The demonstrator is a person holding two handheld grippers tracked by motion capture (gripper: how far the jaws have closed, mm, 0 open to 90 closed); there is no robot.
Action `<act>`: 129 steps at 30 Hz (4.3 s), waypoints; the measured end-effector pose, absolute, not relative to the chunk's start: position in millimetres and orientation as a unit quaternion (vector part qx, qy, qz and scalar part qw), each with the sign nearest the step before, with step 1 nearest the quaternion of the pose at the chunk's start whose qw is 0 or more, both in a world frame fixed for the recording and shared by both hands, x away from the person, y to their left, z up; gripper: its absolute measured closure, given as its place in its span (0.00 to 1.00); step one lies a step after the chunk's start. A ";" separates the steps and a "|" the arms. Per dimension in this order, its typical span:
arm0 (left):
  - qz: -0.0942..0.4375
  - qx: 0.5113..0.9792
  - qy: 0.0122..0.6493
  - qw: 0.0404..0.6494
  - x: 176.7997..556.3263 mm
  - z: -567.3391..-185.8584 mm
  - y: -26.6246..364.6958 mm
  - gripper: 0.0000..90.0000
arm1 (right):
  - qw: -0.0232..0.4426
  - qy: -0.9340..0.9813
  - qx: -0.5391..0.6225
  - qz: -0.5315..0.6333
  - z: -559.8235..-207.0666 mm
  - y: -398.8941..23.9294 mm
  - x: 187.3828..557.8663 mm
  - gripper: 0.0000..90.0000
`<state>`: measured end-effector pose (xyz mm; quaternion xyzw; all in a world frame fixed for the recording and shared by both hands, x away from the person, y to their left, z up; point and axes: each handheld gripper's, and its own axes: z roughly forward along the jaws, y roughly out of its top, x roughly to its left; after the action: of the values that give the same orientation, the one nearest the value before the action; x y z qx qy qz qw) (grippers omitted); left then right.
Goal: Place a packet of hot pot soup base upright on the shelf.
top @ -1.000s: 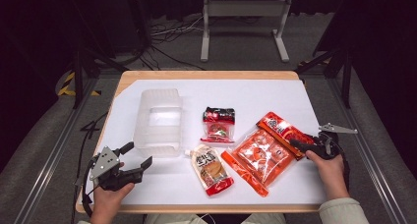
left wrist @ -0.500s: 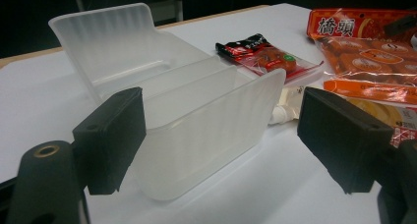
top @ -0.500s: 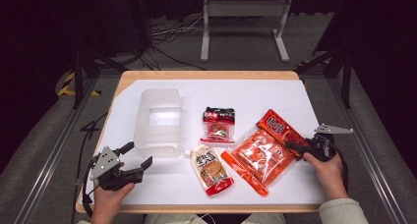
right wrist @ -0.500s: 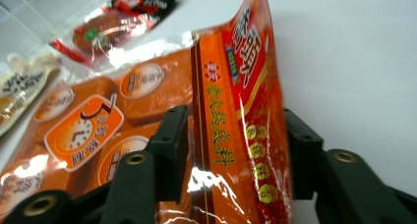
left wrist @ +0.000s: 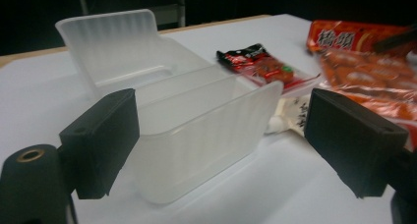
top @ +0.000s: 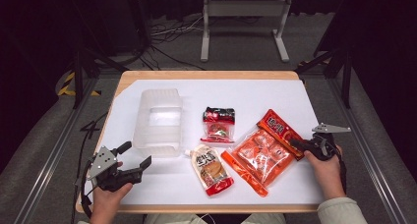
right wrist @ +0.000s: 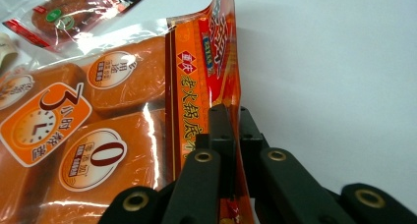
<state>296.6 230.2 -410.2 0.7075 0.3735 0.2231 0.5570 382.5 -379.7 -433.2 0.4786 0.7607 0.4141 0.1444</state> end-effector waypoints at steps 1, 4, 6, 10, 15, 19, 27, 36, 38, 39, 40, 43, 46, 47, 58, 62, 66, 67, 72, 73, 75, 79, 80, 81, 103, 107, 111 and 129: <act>0.221 0.707 0.373 0.559 295.4 -408.2 229.6 0.14 | 0.143 0.759 0.479 0.417 -432.1 -380.5 382.5 1.00; 0.230 0.714 0.366 0.551 291.7 -401.6 226.2 0.14 | 0.135 0.754 0.482 0.425 -428.2 -383.2 382.0 1.00; 0.228 0.717 0.365 0.549 291.2 -400.0 225.4 0.17 | 0.133 0.752 0.482 0.430 -424.1 -385.3 380.0 1.00; 0.226 0.728 0.368 0.533 291.4 -396.5 221.6 0.21 | 0.134 0.747 0.482 0.439 -417.6 -386.7 376.8 1.00; 0.213 0.726 0.371 0.538 291.7 -387.1 221.8 0.27 | 0.145 0.743 0.469 0.454 -399.8 -386.8 369.9 1.00; 0.196 0.732 0.373 0.534 294.8 -385.4 220.5 0.27 | 0.146 0.741 0.459 0.469 -385.2 -387.0 364.8 1.00; 0.218 0.733 0.348 0.542 295.6 -382.9 214.0 0.32 | 0.155 0.751 0.427 0.480 -352.8 -373.3 354.9 1.00; 0.191 0.739 0.340 0.549 302.2 -378.3 207.3 0.38 | 0.154 0.764 0.393 0.489 -320.3 -354.7 344.3 1.00; 0.193 0.740 0.337 0.549 303.4 -379.2 206.7 0.38 | 0.157 0.769 0.381 0.489 -311.8 -348.4 341.4 1.00; 0.181 0.740 0.341 0.551 304.6 -380.3 206.9 0.37 | 0.158 0.771 0.376 0.490 -308.9 -346.6 340.7 1.00; 0.168 0.740 0.347 0.551 306.2 -381.2 207.1 0.35 | 0.156 0.772 0.372 0.491 -304.9 -343.7 339.5 1.00; 0.163 0.738 0.348 0.555 308.0 -381.0 206.5 0.33 | 0.154 0.778 0.354 0.495 -293.6 -335.2 337.0 1.00; 0.172 0.743 0.345 0.547 308.3 -380.5 204.8 0.27 | 0.153 0.783 0.339 0.498 -284.0 -325.7 333.5 1.00; 0.174 0.742 0.346 0.547 308.5 -380.4 204.5 0.24 | 0.153 0.786 0.332 0.499 -280.6 -322.1 331.8 1.00; 0.170 0.736 0.315 0.575 307.1 -377.5 205.8 0.06 | 0.155 0.804 0.283 0.499 -259.3 -296.7 319.5 1.00; 0.172 0.737 0.325 0.567 310.3 -378.7 207.9 0.10 | 0.149 0.807 0.273 0.502 -257.3 -293.5 318.3 1.00; 0.171 0.729 0.330 0.574 313.4 -379.5 210.1 0.12 | 0.151 0.811 0.261 0.501 -252.1 -289.7 314.8 1.00; 0.172 0.730 0.330 0.574 313.4 -379.1 209.8 0.12 | 0.152 0.811 0.261 0.502 -251.1 -289.2 314.2 1.00; 0.189 0.734 0.313 0.572 311.9 -378.8 204.0 0.18 | 0.160 0.812 0.259 0.499 -243.7 -288.2 312.9 1.00; 0.187 0.736 0.313 0.571 312.2 -378.6 202.4 0.18 | 0.161 0.811 0.258 0.499 -242.1 -288.0 313.2 1.00; 0.182 0.738 0.314 0.569 313.4 -378.0 200.1 0.17 | 0.163 0.811 0.256 0.501 -238.4 -287.2 313.7 1.00; 0.180 0.742 0.310 0.566 315.4 -375.9 193.9 0.15 | 0.163 0.811 0.247 0.505 -231.9 -282.5 314.8 1.00; 0.180 0.744 0.308 0.565 316.1 -375.2 191.8 0.15 | 0.162 0.811 0.246 0.506 -230.7 -281.3 314.9 1.00; 0.175 0.746 0.306 0.565 316.6 -374.5 189.4 0.14 | 0.161 0.811 0.243 0.508 -229.3 -279.4 315.5 1.00; 0.128 0.756 0.248 0.592 341.8 -363.4 139.7 0.05 | 0.135 0.806 0.187 0.545 -220.6 -230.5 334.5 1.00; 0.124 0.753 0.234 0.602 353.6 -365.0 127.0 0.03 | 0.128 0.807 0.176 0.549 -221.0 -220.2 337.4 1.00; 0.114 0.750 0.224 0.612 359.6 -367.1 121.5 0.01 | 0.125 0.808 0.170 0.550 -221.5 -215.4 339.1 1.00; 0.055 0.748 0.163 0.641 377.6 -379.1 88.3 0.02 | 0.097 0.800 0.143 0.575 -232.7 -197.6 345.3 1.00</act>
<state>377.6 88.3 -379.1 0.7482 0.1630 0.0548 0.6408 345.3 -197.6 -232.7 0.1428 0.7999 0.5748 0.0968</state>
